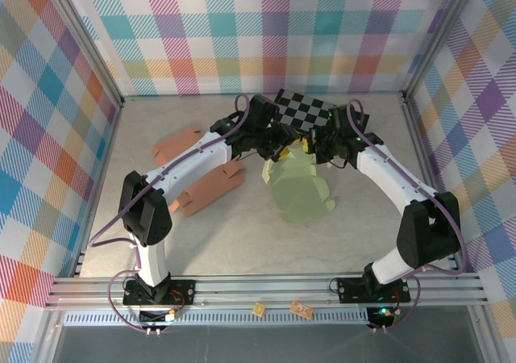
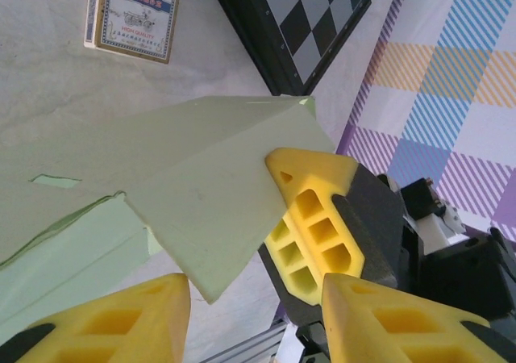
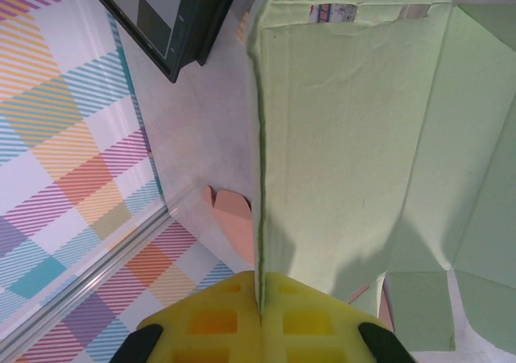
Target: Fold the paper box
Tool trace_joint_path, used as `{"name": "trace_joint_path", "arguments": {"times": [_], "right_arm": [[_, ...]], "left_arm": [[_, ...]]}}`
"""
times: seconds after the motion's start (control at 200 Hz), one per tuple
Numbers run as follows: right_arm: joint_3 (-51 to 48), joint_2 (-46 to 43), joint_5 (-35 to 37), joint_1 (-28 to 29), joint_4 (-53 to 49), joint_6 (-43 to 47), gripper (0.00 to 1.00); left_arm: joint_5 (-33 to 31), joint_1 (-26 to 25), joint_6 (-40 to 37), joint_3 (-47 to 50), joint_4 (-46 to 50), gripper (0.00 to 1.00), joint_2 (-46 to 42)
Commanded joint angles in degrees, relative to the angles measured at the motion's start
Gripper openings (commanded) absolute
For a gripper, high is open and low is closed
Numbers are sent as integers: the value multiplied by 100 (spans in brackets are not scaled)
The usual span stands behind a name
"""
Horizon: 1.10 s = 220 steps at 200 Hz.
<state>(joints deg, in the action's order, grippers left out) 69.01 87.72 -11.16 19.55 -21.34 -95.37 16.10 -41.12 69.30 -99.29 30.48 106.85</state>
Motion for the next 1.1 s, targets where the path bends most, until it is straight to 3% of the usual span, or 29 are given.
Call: {"name": "trace_joint_path", "arguments": {"times": [0.0,0.15,0.315,0.465,0.66,0.92,1.095], "right_arm": [[-93,-123,-54,117,223,-113,0],[-321,-200,32,188,355,-34,0],[-922,-383,448,306,1226,388,0],[-1827,-589,706,454,2846,529,0],[-2352,-424,556,590,4202,730,0],[-2459,296,368,901,5919,787,0],[-2724,514,105,910,6180,1026,0]], "left_arm": [[96,-5,132,44,-320,39,146],[66,58,-53,224,-386,33,-23],[338,210,-492,707,-670,51,-564],[544,555,-1009,1553,-659,57,-1333],[649,1216,-1870,2728,-560,53,-2162],[641,1780,-2783,3759,-753,45,-2461],[706,2046,-3166,4050,-889,43,-2502]]}}
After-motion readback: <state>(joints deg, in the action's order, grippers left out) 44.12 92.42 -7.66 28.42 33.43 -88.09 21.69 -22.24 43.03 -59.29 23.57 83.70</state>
